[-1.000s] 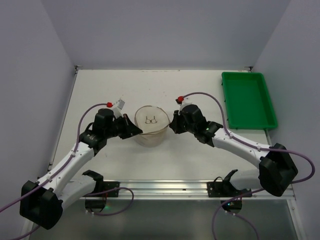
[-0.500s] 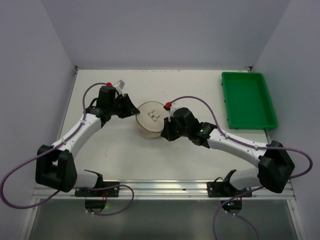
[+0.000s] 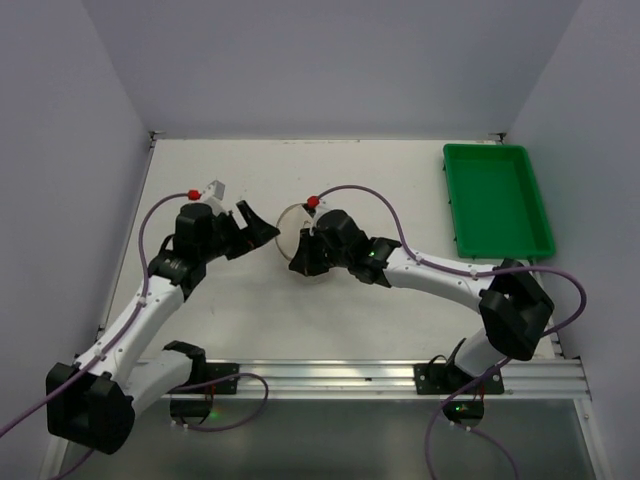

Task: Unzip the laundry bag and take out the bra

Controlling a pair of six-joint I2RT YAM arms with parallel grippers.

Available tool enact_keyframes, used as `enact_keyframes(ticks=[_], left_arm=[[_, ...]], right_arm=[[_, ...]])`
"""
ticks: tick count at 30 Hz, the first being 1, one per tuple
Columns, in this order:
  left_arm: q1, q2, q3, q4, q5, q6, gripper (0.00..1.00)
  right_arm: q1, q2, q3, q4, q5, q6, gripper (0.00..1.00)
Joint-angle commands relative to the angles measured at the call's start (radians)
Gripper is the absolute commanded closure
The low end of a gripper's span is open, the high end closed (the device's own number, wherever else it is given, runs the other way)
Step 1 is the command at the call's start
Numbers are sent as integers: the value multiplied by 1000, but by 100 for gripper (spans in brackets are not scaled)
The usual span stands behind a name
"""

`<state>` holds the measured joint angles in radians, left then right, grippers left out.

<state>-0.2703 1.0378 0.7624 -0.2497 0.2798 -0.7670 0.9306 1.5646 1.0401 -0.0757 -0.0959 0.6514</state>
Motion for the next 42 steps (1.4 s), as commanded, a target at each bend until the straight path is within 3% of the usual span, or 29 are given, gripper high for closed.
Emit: enact_keyframes(ticks=[1, 4, 9, 12, 15, 16, 17, 24, 30, 33, 39, 41, 42], left_arm=[[-45, -41, -121, 85, 35, -113, 12], [-116, -22, -140, 118, 13, -144, 21], [-139, 24, -149, 193, -8, -181, 34], [-148, 51, -146, 231, -2, -201, 49], [-152, 50, -149, 231, -14, -206, 79], [-152, 42, -149, 231, -19, -203, 93], [-152, 38, -150, 227, -24, -203, 100], [-147, -5, -156, 155, -13, -166, 100], [-124, -74, -163, 70, 32, -120, 100], [-124, -117, -182, 7, 38, -101, 100], [-125, -229, -301, 27, 42, -156, 100], [-124, -248, -308, 30, 21, -158, 87], [-124, -251, -302, 21, 12, -155, 68]], right_arm=[[1, 2, 54, 67, 25, 25, 100], [1, 11, 55, 67, 24, 27, 100], [4, 2, 43, 59, 18, 27, 100], [4, -17, 29, 51, 28, 21, 100], [4, -46, 2, 36, 47, 5, 100], [4, -64, -20, 33, 48, -1, 100], [4, -75, -32, 28, 53, -9, 100], [-24, -185, -147, -62, 140, -142, 100], [-186, -267, -238, -108, 194, -185, 100], [-259, -278, -233, -122, 208, -206, 100], [-265, -239, -143, -122, 102, -280, 97], [-262, -224, -132, -128, 69, -285, 91], [-259, -225, -130, -130, 56, -291, 85]])
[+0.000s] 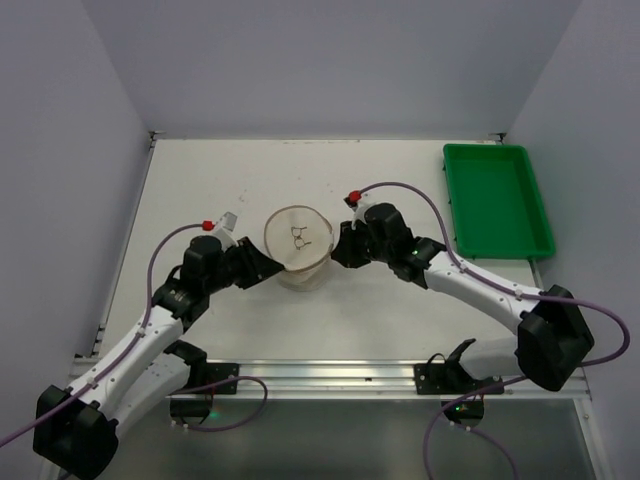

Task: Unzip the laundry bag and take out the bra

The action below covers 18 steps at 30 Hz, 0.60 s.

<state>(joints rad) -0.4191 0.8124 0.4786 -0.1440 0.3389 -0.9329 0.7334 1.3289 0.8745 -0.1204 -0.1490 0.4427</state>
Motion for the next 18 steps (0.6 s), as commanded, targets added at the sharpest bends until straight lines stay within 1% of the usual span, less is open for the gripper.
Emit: enact_keyframes(ticks=[1, 2, 3, 4, 5, 6, 8, 9, 11, 13, 15, 17, 18], left_arm=[[25, -27, -9, -91, -57, 19, 59], [25, -27, 15, -101, -84, 26, 49], [25, -24, 31, -129, -101, 45, 30], [25, -21, 46, -147, -138, 55, 24], [25, -19, 84, -167, -158, 68, 18], [26, -16, 107, -214, -182, 95, 13], [29, -15, 168, -252, -245, 124, 11], [35, -12, 185, -267, -262, 150, 11], [46, -1, 225, -256, -268, 173, 12], [62, 46, 250, -215, -249, 207, 16], [69, 96, 304, -186, -193, 229, 21], [69, 174, 349, -169, -172, 252, 24], [69, 223, 362, -149, -167, 264, 30]], right_arm=[[-55, 7, 34, -87, 109, -85, 79], [-54, -5, 31, -91, 109, -88, 74], [-54, -14, 20, -96, 115, -91, 60], [-54, -26, 17, -105, 120, -93, 53], [-54, -54, 14, -111, 124, -96, 49], [-54, -72, 5, -129, 127, -98, 41], [-55, -140, -8, -154, 143, -94, 35], [-55, -163, -23, -159, 147, -88, 30], [-54, -210, -38, -170, 147, -82, 27], [-55, -275, -61, -179, 147, -67, 24], [-54, -315, -86, -186, 147, -53, 23], [-54, -368, -103, -193, 147, -42, 22], [-54, -384, -117, -194, 147, -35, 22]])
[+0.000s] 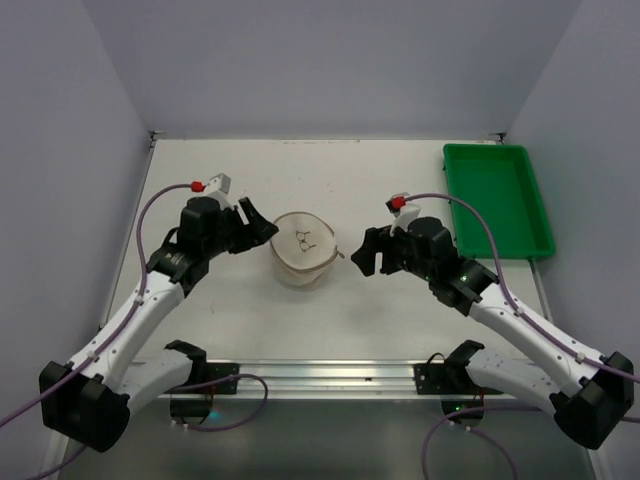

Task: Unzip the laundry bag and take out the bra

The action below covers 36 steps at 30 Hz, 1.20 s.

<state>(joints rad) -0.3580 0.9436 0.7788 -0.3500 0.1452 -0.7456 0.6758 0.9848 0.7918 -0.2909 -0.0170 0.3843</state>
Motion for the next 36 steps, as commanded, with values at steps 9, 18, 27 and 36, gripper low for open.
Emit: enact_keyframes(ticks=[9, 18, 27, 36], left_arm=[[7, 280, 168, 62, 65, 107, 62], [-1, 287, 174, 65, 63, 115, 96], [-96, 290, 292, 69, 97, 143, 100], [-447, 351, 372, 114, 22, 106, 77]], right_arm=[[4, -158, -78, -24, 15, 45, 20], [4, -170, -94, -8, 34, 53, 19], [4, -221, -105, -7, 57, 67, 19], [4, -480, -141, -13, 172, 51, 10]])
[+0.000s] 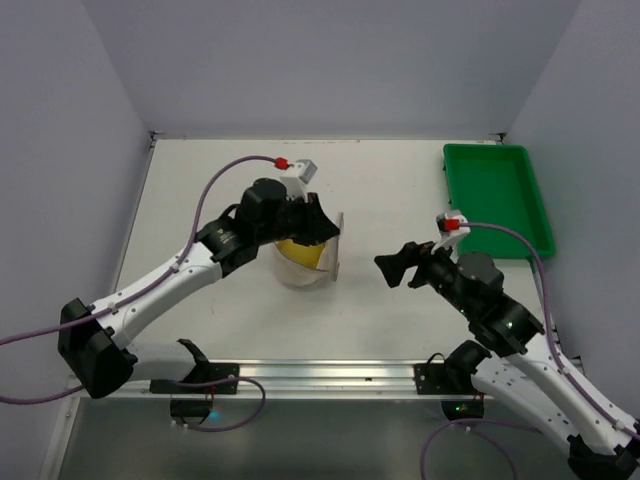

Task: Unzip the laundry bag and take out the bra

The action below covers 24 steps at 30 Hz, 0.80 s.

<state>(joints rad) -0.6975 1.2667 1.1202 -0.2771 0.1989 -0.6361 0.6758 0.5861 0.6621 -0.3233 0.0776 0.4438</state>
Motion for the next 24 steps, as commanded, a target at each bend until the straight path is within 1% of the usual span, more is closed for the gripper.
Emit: enact_keyframes(ticks=[1, 2, 4, 5, 7, 8, 10, 11, 12, 13, 14, 16, 17, 18, 19, 20, 22, 23, 24], left_arm=[[-138, 34, 24, 45, -44, -8, 74], [-195, 40, 20, 52, -70, -11, 68], [-236, 56, 16, 52, -99, -11, 61], [-256, 59, 15, 50, -105, -11, 53], [-258, 48, 12, 50, -125, -10, 40], [-260, 40, 16, 35, -145, -8, 27], [-258, 10, 41, -3, -208, -4, 16], [-249, -1, 52, -57, -304, -2, 8], [-232, -16, 59, -82, -337, -2, 7], [-209, -26, 61, -102, -349, -4, 7], [-138, -35, 55, -129, -337, -7, 7], [-64, -58, 26, -149, -323, -1, 8], [-15, -64, 17, -174, -337, 9, 10], [4, -72, 9, -189, -352, 28, 11], [18, -73, -5, -200, -368, 38, 12], [44, -75, -14, -214, -369, 45, 15], [67, -79, -48, -218, -377, 58, 17], [91, -79, -62, -212, -375, 61, 18], [105, -75, -88, -208, -359, 68, 19]], right_arm=[[4, -112, -15, 20, 89, -14, 9], [2, -138, -16, 13, 117, -19, 7], [4, -209, -24, 12, 139, -34, 6], [2, -229, -28, 12, 152, -40, 5], [4, -269, -30, 21, 151, -40, 4], [2, -273, -27, 33, 128, -48, 3], [4, -235, -15, 41, 110, -53, 3], [4, -209, 11, 36, 94, -54, 3], [2, -178, 25, 36, 58, -54, 3], [4, -108, 39, 36, 38, -53, 4], [2, -70, 69, 39, 16, -51, 4], [4, 12, 100, 44, -50, -45, 5], [2, 99, 119, 46, -68, -40, 6], [4, 144, 152, 46, -71, -30, 7], [2, 188, 168, 49, -123, -24, 7], [4, 274, 192, 64, -143, -11, 9], [10, 355, 217, 79, -183, 1, 11], [16, 435, 241, 98, -187, 9, 12], [36, 472, 255, 107, -176, 10, 12]])
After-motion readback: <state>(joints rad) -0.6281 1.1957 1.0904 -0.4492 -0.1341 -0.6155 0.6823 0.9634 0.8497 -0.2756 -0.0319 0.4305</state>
